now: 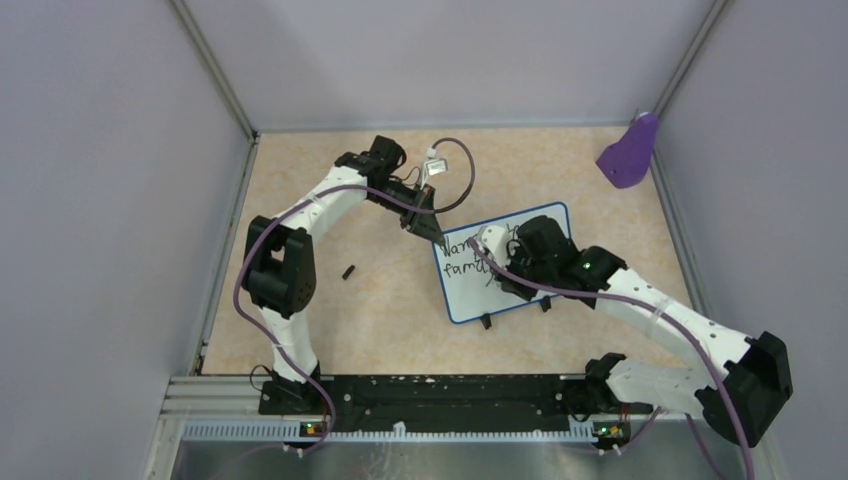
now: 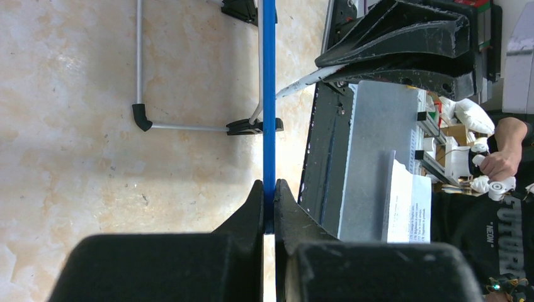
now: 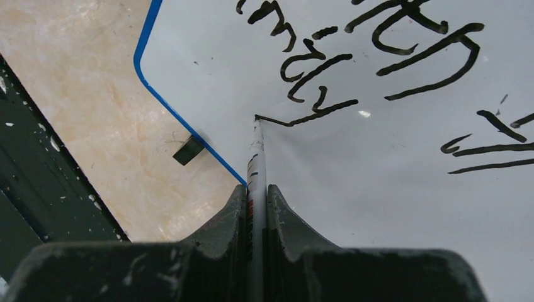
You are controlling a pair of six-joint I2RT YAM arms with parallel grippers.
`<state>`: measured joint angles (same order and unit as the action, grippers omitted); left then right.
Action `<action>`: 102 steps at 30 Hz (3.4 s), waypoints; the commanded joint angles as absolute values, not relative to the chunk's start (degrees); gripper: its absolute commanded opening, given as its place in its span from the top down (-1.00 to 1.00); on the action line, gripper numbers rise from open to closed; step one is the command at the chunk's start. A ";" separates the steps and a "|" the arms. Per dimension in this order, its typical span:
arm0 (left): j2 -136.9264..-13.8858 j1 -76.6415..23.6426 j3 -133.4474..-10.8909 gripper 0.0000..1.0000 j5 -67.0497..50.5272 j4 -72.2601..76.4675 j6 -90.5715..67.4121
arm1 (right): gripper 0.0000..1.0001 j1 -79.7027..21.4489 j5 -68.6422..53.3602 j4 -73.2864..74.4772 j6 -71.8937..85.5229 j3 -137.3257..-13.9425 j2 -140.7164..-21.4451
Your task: Write a sentence on the whiteboard
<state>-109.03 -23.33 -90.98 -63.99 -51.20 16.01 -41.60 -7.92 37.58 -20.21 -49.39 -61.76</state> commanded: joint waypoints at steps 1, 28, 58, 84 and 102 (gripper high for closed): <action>-109.96 -23.20 -92.16 1.00 -62.66 -50.42 17.25 | 1.00 -42.18 -9.83 35.50 -20.65 -52.39 -62.76; -110.32 -23.20 -92.21 1.00 -62.51 -50.50 17.49 | 1.00 -28.59 -18.02 40.76 -19.81 -52.80 -54.16; -110.52 -23.20 -92.64 1.00 -63.02 -50.68 17.48 | 1.00 -28.30 -5.86 33.97 -14.94 -51.00 -54.75; -111.01 -23.20 -93.10 1.00 -62.91 -50.98 17.75 | 1.00 -28.34 -9.28 36.79 -20.03 -47.07 -56.56; -111.18 -23.20 -93.18 1.00 -63.19 -51.03 17.75 | 1.00 -28.30 -4.53 38.34 -19.47 -52.35 -53.62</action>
